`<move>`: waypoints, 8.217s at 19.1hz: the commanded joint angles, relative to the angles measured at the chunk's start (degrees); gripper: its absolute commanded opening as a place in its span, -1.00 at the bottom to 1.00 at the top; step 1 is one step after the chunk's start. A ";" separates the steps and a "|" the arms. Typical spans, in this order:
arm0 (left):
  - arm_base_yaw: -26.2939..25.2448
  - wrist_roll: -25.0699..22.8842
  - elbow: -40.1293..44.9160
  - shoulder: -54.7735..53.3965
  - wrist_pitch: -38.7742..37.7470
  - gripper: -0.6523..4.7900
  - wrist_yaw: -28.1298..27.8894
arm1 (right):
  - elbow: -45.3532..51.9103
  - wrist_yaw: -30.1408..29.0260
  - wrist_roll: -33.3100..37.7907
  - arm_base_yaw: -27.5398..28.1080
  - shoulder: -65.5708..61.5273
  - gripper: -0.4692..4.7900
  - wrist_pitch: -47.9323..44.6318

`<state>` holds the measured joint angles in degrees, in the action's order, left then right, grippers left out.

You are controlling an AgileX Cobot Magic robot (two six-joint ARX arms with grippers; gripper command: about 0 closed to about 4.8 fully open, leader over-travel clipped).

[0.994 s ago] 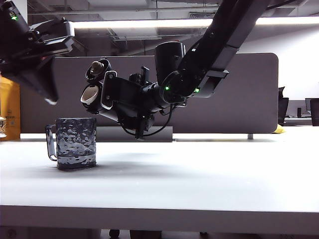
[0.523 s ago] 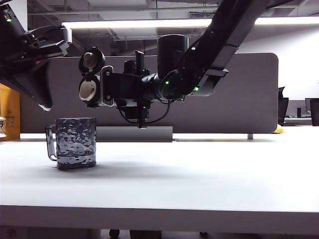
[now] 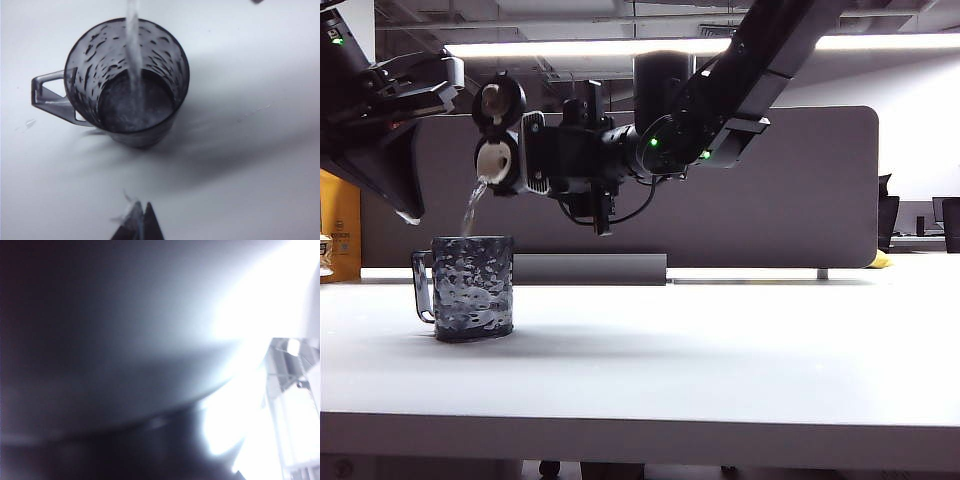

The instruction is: Pick up the black thermos, pour some water into the cup, then place the black thermos back on the table.

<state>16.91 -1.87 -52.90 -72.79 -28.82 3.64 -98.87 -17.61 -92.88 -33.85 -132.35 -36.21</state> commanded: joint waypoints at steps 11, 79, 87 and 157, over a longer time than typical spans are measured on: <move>0.02 -1.31 -0.17 0.15 -0.79 -0.78 -0.07 | -0.66 0.07 -3.21 0.02 0.13 -0.07 -2.40; 9.70 -0.35 -0.24 12.46 24.65 -0.78 21.64 | 50.27 25.73 84.24 2.16 54.97 -0.07 -2.01; 24.81 -1.49 -0.24 -8.52 42.40 -0.78 12.52 | 68.13 21.64 91.89 16.68 54.07 -0.07 -12.72; 25.03 14.56 52.37 71.30 25.24 -0.78 -4.74 | 97.85 17.94 98.95 17.05 132.04 -0.85 46.40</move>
<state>41.91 12.56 -0.99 -1.48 -6.28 -0.69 -1.06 -1.32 5.98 -16.80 -0.30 11.35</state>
